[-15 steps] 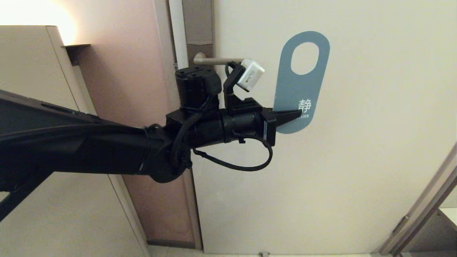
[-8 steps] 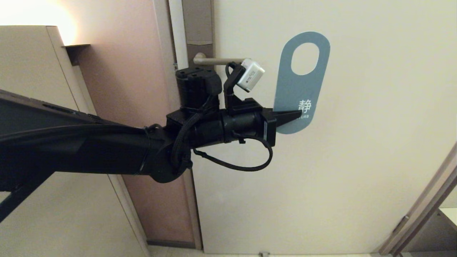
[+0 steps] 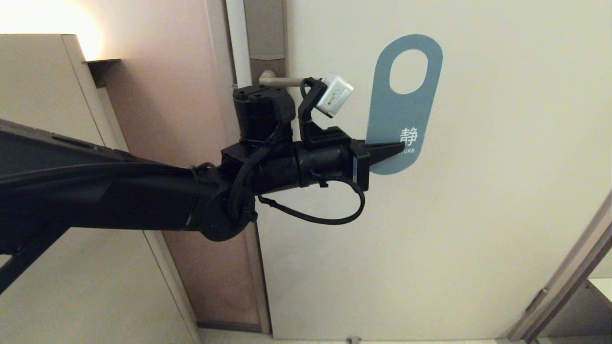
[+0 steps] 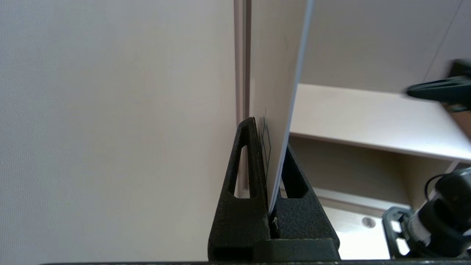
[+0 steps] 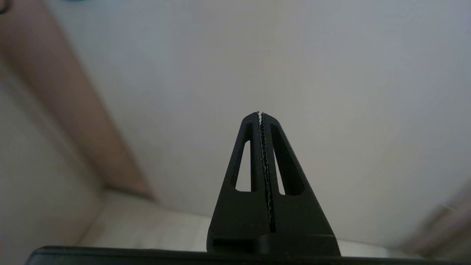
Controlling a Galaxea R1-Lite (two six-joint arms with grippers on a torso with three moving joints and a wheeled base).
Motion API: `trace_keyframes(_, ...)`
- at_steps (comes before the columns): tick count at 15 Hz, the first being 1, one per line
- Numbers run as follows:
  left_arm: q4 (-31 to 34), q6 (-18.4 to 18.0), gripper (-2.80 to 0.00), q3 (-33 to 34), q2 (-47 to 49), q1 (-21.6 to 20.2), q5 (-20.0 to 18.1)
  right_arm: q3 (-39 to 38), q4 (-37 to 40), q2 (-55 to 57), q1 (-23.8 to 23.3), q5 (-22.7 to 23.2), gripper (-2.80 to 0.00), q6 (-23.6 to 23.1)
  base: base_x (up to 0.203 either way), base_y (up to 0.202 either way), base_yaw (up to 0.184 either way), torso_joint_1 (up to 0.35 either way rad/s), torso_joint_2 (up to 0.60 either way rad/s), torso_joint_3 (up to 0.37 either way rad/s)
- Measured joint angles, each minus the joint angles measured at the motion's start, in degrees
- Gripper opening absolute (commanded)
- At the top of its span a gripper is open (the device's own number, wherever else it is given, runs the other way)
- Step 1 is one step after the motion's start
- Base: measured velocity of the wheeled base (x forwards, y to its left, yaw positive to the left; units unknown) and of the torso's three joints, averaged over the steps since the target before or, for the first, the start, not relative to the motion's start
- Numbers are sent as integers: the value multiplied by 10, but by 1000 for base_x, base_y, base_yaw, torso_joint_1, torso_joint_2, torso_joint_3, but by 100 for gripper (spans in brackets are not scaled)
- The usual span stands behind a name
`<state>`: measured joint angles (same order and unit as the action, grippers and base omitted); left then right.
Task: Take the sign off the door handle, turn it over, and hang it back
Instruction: Hand it to the other hand
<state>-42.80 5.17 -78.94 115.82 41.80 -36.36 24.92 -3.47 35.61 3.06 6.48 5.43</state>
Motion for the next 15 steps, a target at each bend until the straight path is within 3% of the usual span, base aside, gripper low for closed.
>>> trace_keyframes(4,1,17,-280,-14,5,-3,-18,34,-101,149,2,112,-280,2,0,0,0,0,0,0)
trace_keyframes(8,0,19,-280,-17,16,-1,-26,93,-120,263,2,223,-280,3,0,0,0,0,0,0)
trace_keyframes(15,0,52,-280,-40,34,-2,-59,130,-170,393,4,304,-280,1,0,0,0,0,0,0)
